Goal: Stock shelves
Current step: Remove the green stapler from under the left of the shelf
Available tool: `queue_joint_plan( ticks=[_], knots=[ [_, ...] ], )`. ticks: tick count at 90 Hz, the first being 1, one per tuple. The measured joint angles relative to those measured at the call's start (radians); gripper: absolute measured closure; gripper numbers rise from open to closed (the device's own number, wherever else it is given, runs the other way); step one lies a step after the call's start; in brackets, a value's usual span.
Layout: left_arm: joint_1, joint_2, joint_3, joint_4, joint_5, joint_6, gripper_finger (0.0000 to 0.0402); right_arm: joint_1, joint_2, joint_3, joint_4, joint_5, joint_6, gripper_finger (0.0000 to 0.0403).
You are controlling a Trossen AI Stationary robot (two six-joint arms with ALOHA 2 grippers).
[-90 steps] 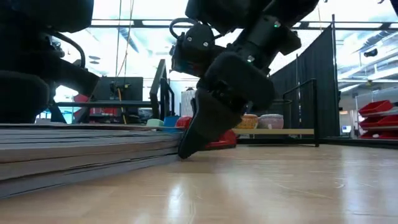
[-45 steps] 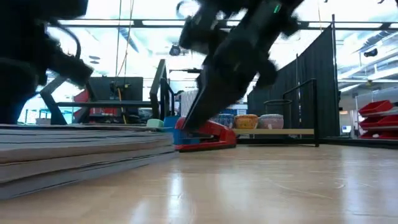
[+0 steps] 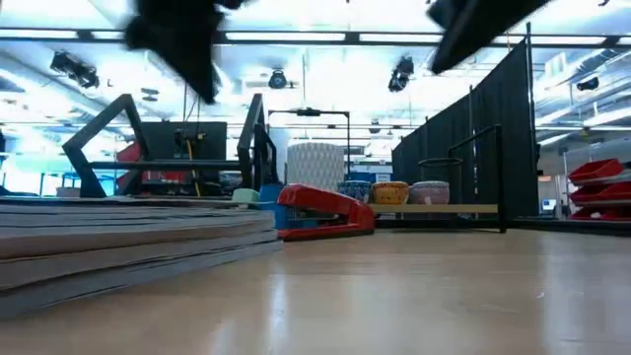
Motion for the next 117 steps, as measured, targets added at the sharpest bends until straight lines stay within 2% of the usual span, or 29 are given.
queue_joint_plan(
  ticks=[8, 17, 30, 41, 65, 92, 104, 117],
  knots=[
    [0.118, 0.000, -0.023, 0.077, 0.098, 0.111, 0.0320, 0.029, -0.055, -0.066, 0.004, 0.021, 0.041, 0.0329],
    [0.237, 0.000, -0.055, 0.111, 0.218, 0.162, 0.0262, 0.043, -0.112, -0.121, 0.006, 0.023, 0.091, 0.0329],
    [0.342, 0.000, -0.101, 0.111, 0.285, 0.156, 0.0191, 0.056, -0.186, -0.173, 0.008, 0.024, 0.129, 0.0329],
    [0.379, 0.000, -0.151, 0.146, 0.314, 0.115, 0.0166, 0.059, -0.224, -0.180, 0.010, 0.024, 0.139, 0.0329],
    [0.410, 0.000, -0.253, 0.329, 0.319, 0.054, 0.0165, 0.060, -0.239, -0.180, 0.055, 0.032, 0.075, 0.0329],
    [0.437, 0.052, -0.264, 0.345, 0.268, 0.055, 0.0170, 0.061, -0.239, -0.180, 0.052, 0.032, 0.046, 0.0329],
    [0.439, 0.071, -0.265, 0.345, 0.276, 0.080, 0.0200, 0.061, -0.239, -0.180, 0.053, 0.032, 0.024, 0.0329],
    [0.439, 0.074, -0.265, 0.344, 0.288, 0.082, 0.0265, 0.056, -0.239, -0.180, 0.056, 0.031, -0.008, 0.0329]
  ],
)
